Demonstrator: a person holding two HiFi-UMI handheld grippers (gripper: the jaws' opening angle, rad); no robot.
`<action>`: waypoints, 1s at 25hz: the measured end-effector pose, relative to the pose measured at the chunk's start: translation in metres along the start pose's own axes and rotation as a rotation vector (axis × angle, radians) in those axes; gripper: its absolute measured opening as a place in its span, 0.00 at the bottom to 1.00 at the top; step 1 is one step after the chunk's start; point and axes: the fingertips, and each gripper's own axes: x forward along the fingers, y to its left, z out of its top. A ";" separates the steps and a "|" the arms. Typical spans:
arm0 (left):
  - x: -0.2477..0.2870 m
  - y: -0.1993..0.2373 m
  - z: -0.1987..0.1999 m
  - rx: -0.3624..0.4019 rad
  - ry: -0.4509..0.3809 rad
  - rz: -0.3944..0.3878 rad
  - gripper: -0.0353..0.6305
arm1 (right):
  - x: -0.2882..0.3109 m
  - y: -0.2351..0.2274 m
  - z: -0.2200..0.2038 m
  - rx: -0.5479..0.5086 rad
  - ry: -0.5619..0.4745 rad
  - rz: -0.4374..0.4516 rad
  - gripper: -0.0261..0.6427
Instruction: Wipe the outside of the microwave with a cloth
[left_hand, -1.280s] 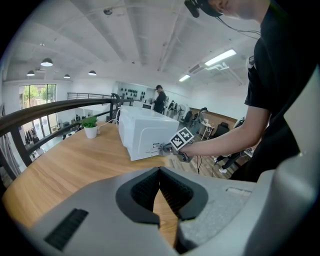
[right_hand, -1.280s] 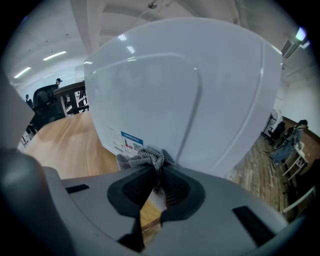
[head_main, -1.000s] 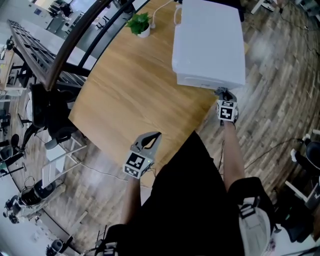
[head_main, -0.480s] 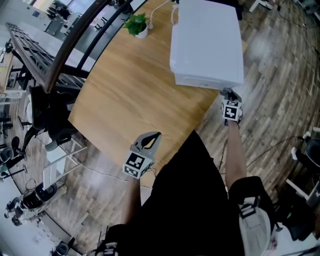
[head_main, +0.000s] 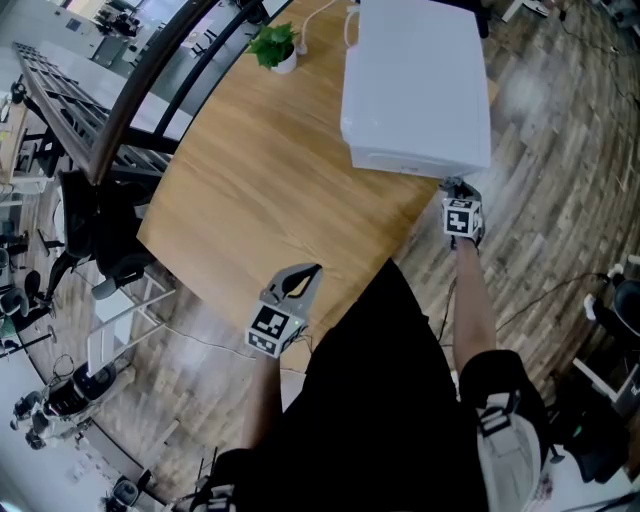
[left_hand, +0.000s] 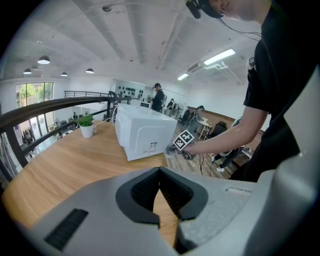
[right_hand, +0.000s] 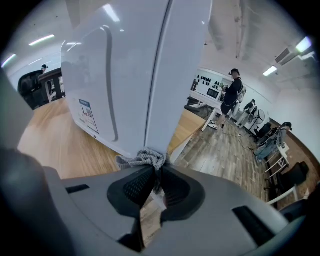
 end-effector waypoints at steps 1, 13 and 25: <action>0.001 0.000 0.001 0.002 0.001 0.000 0.05 | 0.002 0.000 -0.001 -0.008 0.004 0.000 0.09; 0.011 0.000 0.002 -0.003 0.011 -0.003 0.05 | 0.013 0.007 -0.001 0.015 0.003 0.019 0.09; 0.009 0.000 0.001 -0.020 0.003 0.008 0.05 | 0.016 0.051 0.010 -0.014 0.005 0.091 0.09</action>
